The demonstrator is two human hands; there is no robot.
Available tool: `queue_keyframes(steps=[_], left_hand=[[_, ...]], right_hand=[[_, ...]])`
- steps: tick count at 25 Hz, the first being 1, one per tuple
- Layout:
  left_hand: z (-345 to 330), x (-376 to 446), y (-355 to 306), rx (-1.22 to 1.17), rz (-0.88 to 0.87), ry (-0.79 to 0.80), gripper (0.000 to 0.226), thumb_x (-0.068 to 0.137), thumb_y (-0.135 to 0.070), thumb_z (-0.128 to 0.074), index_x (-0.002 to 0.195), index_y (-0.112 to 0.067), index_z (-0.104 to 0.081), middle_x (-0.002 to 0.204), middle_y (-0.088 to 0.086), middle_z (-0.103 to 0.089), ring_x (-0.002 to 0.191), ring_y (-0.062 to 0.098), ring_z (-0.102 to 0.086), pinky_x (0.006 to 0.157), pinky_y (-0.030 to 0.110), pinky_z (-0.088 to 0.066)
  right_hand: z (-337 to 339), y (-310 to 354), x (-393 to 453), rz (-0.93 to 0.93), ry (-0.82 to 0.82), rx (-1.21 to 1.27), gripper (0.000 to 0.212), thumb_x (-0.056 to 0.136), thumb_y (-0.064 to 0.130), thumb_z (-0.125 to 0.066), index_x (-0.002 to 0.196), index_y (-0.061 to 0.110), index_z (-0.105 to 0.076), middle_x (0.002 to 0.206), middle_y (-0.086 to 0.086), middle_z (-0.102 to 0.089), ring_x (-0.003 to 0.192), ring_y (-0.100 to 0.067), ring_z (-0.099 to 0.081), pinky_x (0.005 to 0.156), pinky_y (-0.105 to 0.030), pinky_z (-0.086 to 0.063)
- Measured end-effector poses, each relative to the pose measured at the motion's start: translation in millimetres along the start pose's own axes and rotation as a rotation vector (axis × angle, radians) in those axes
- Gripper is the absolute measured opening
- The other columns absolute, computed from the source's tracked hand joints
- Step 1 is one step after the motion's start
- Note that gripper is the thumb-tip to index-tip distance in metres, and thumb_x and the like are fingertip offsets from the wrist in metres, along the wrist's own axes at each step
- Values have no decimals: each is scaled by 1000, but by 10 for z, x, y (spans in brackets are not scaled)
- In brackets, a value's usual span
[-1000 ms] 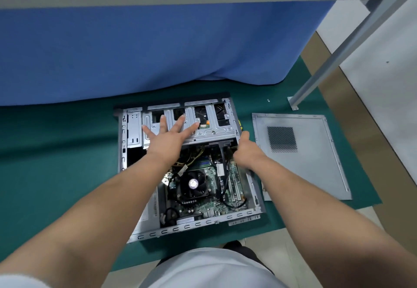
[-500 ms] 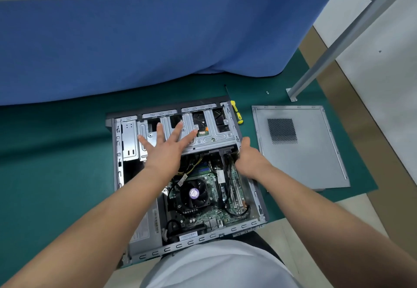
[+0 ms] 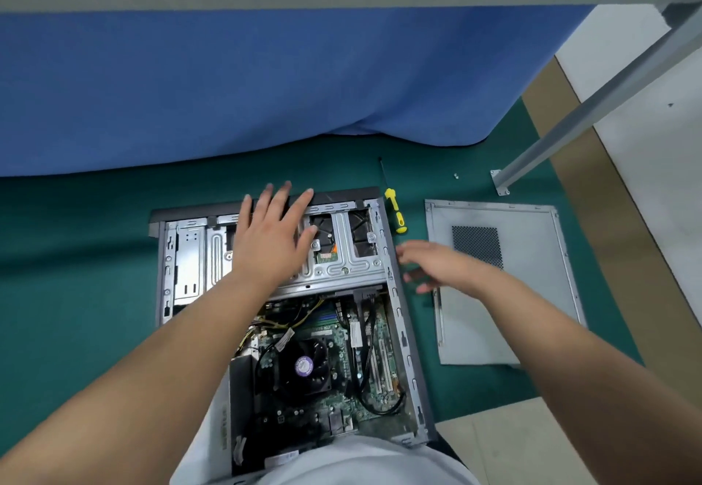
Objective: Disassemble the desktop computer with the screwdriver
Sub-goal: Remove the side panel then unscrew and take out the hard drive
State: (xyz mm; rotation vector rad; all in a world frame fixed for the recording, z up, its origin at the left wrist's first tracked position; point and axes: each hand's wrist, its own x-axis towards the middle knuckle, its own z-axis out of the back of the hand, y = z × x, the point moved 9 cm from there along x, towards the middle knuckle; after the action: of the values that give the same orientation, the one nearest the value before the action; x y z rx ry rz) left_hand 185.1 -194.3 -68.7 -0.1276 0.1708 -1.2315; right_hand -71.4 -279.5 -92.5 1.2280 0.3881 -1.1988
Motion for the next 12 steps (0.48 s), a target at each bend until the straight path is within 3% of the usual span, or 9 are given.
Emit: queue_keyframes(steps=[3, 4, 6, 9, 12], left_hand=[[-128, -31, 43, 2, 20, -92, 57, 107, -57, -24, 162, -42, -18, 170, -2, -22, 158, 23, -11, 127, 51, -3], [-133, -31, 46, 4, 14, -121, 56, 108, -56, -23, 162, -41, -19, 169, -2, -25, 157, 23, -14, 127, 50, -5], [-127, -19, 66, 7, 18, -152, 55, 108, -52, -22, 161, -41, -22, 166, -2, -29, 156, 23, -19, 127, 50, -8], [-130, -20, 69, 29, 31, -167, 53, 108, -48, -22, 161, -40, -23, 164, -3, -32, 154, 23, -22, 127, 50, -10], [-98, -28, 60, 19, 29, -174, 53, 108, -46, -24, 160, -40, -27, 163, -2, -34, 153, 24, -25, 127, 50, -10]], right_hand=[[460, -18, 439, 65, -321, -80, 36, 103, 20, -48, 137, 25, -60, 124, -9, -66, 86, -21, -65, 77, -31, -55], [513, -16, 598, 71, -364, -176, 41, 102, 18, -48, 142, 25, -57, 133, -12, -60, 94, -23, -64, 79, -27, -50], [488, -28, 920, 63, -344, -290, 50, 102, 17, -47, 151, 29, -48, 154, -14, -38, 126, -29, -55, 98, -24, -40], [373, -17, 1263, 17, -314, -390, 54, 101, 16, -44, 152, 33, -44, 161, -11, -24, 140, -36, -40, 116, -36, -36], [248, 3, 1317, -15, -390, -544, 61, 92, -4, -41, 145, 25, -48, 150, -14, -28, 128, -38, -38, 102, -47, -45]])
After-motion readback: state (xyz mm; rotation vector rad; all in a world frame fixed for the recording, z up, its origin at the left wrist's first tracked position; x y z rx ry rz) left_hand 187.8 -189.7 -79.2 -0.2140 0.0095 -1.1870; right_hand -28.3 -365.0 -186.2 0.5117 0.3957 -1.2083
